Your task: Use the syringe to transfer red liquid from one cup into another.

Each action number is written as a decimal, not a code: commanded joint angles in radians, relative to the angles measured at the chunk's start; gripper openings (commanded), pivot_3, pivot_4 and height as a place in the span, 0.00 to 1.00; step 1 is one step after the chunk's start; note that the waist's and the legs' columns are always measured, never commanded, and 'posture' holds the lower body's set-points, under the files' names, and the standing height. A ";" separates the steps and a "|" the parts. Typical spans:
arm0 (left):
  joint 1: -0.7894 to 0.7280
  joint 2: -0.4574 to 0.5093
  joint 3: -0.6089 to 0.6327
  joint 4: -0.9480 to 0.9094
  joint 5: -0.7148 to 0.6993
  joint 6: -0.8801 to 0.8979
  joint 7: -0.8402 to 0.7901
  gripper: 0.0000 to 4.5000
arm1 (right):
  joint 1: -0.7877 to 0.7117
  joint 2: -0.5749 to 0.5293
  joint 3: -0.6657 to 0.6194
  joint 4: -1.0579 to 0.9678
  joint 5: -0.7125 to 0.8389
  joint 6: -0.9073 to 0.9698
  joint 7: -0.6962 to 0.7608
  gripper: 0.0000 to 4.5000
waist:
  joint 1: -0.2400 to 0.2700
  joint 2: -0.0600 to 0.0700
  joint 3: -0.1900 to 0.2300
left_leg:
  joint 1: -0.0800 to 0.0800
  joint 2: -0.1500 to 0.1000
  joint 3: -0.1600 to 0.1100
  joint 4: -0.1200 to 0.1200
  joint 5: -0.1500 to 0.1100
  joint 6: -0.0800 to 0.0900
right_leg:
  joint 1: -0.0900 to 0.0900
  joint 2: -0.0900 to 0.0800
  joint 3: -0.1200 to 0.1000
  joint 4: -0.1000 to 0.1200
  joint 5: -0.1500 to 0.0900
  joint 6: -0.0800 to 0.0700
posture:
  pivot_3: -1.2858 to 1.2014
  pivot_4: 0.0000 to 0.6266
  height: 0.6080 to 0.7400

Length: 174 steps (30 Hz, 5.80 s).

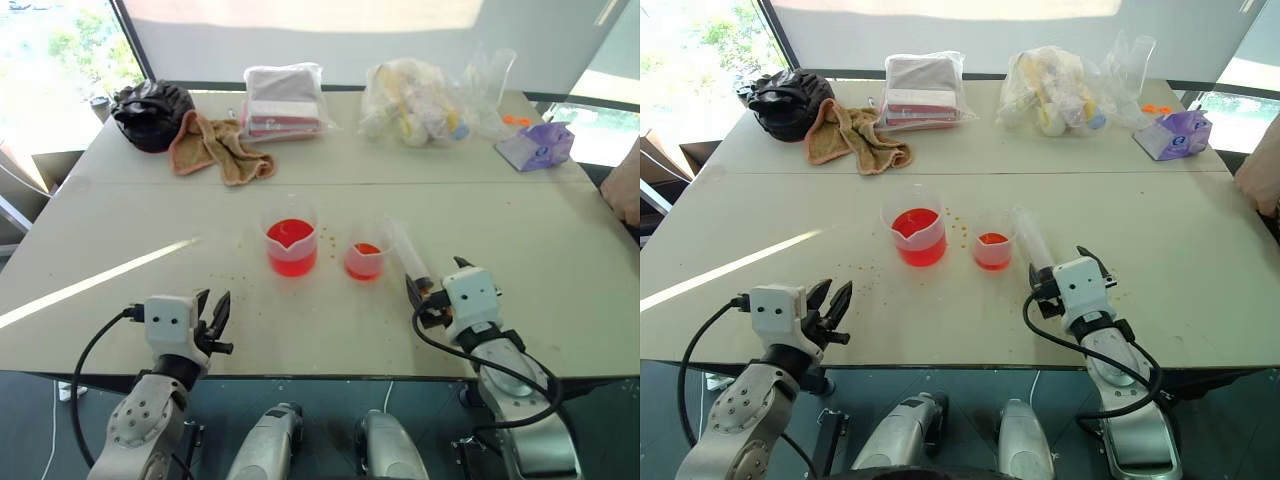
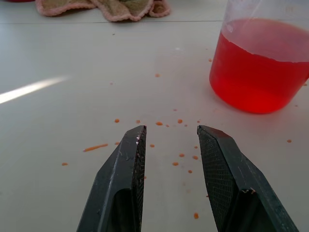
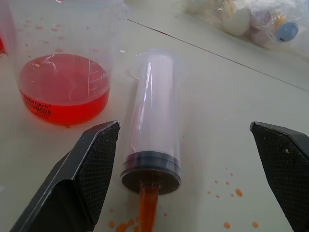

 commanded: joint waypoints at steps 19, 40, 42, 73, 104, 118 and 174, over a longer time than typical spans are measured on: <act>-0.050 0.005 0.008 -0.049 -0.023 0.052 0.006 0.39 | 0.012 0.006 -0.029 0.021 0.003 -0.088 -0.004 0.99 | 0.002 0.000 0.000 | 0.000 0.001 0.000 0.000 0.000 0.000 | 0.000 0.001 0.000 0.000 0.001 -0.001 | 0.52 0.24 0.97; -0.155 0.169 0.067 0.031 -0.216 0.062 -0.266 0.39 | -0.104 -0.090 -0.117 0.042 0.068 -0.114 0.086 0.99 | 0.002 0.000 0.000 | 0.000 0.001 0.000 0.001 -0.001 -0.002 | 0.000 0.001 0.000 0.000 0.001 -0.002 | 0.52 0.24 0.97; -0.197 0.218 0.089 0.054 -0.284 0.104 -0.313 0.39 | -0.170 -0.116 -0.147 0.033 0.105 -0.040 0.113 0.99 | -0.001 0.000 0.000 | 0.000 0.002 0.000 0.001 0.000 -0.001 | 0.000 0.002 0.000 0.000 0.001 -0.003 | 0.52 0.24 0.97; -0.643 0.739 0.166 0.264 -0.477 0.198 -0.742 0.39 | -1.593 -0.355 0.449 1.161 0.394 1.108 0.545 0.99 | -0.012 0.003 0.002 | -0.017 0.002 0.003 -0.001 0.002 -0.001 | -0.017 0.001 0.002 0.002 0.007 -0.002 | 0.52 0.24 0.97; -0.702 0.756 0.177 0.258 -0.449 0.199 -0.711 0.39 | -1.458 -0.236 0.521 1.320 0.290 0.987 0.603 0.31 | -0.011 0.003 0.002 | -0.017 0.003 0.003 0.001 0.005 -0.006 | -0.019 0.002 0.003 0.008 0.008 -0.001 | 0.52 0.24 0.97; -0.835 0.794 0.189 0.400 -0.469 0.198 -0.783 0.39 | -1.467 -0.334 0.133 1.145 0.260 0.475 0.392 0.31 | -0.009 0.003 0.002 | -0.017 0.002 0.003 0.003 0.005 -0.006 | -0.020 0.002 0.002 0.011 0.010 0.000 | 0.52 0.24 0.97; -1.197 0.707 0.118 0.564 -0.594 0.378 -0.765 0.39 | -0.984 0.291 0.169 0.726 0.389 -0.233 0.485 0.31 | -0.057 0.000 0.001 | -0.014 0.006 0.004 0.005 0.010 -0.011 | -0.024 0.011 0.009 0.025 0.011 -0.002 | 0.52 0.24 0.97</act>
